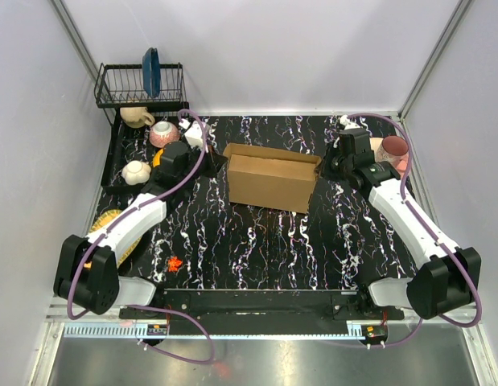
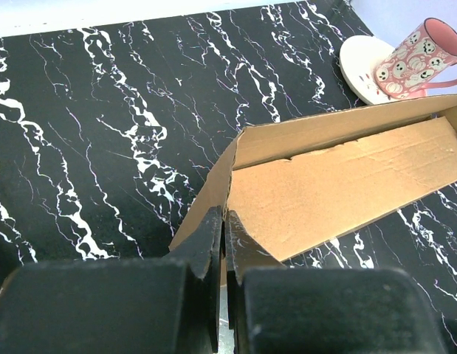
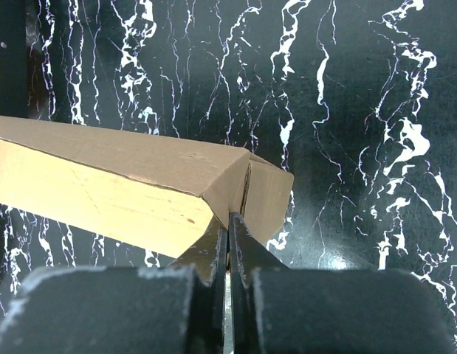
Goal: Fold the paper box
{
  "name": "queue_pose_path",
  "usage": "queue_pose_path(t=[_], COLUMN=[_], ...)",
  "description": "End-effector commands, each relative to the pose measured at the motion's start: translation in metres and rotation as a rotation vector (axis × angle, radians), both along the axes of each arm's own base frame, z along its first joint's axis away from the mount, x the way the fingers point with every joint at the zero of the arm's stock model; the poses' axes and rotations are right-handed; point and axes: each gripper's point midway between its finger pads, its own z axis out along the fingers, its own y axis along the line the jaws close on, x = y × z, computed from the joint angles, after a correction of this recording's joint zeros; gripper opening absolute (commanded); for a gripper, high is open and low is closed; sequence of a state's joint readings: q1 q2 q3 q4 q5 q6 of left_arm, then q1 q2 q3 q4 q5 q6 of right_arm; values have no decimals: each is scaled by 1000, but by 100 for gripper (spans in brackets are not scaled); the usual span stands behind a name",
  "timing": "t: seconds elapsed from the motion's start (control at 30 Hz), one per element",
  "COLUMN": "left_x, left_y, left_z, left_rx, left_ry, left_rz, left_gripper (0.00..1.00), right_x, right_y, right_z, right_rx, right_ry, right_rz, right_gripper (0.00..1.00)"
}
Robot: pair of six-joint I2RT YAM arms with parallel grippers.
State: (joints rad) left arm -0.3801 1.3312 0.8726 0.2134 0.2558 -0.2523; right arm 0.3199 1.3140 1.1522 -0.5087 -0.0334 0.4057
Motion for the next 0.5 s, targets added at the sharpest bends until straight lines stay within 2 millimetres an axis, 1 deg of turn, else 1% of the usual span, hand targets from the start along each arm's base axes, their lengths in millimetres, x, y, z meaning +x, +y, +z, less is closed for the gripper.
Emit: queue_pose_path(t=[0.0, 0.13, 0.2, 0.27, 0.3, 0.47], left_x=[-5, -7, -9, -10, -11, -11], left_y=[-9, -12, -14, -17, -17, -17], left_z=[35, 40, 39, 42, 39, 45], left_rx=[-76, -134, -171, -217, -221, -277], left_ry=[-28, 13, 55, 93, 117, 158], left_rz=[-14, -8, -2, 6, 11, 45], left_gripper=[1, 0, 0, 0, 0, 0], right_x=[-23, -24, -25, -25, -25, -25], right_y=[-7, -8, -8, -8, -8, -8], right_z=[-28, -33, -34, -36, -36, -40], right_rx=[-71, -97, -110, -120, -125, -147], right_ry=[110, 114, 112, 114, 112, 117], right_rz=[9, 5, 3, 4, 4, 7], right_gripper=[0, 0, 0, 0, 0, 0])
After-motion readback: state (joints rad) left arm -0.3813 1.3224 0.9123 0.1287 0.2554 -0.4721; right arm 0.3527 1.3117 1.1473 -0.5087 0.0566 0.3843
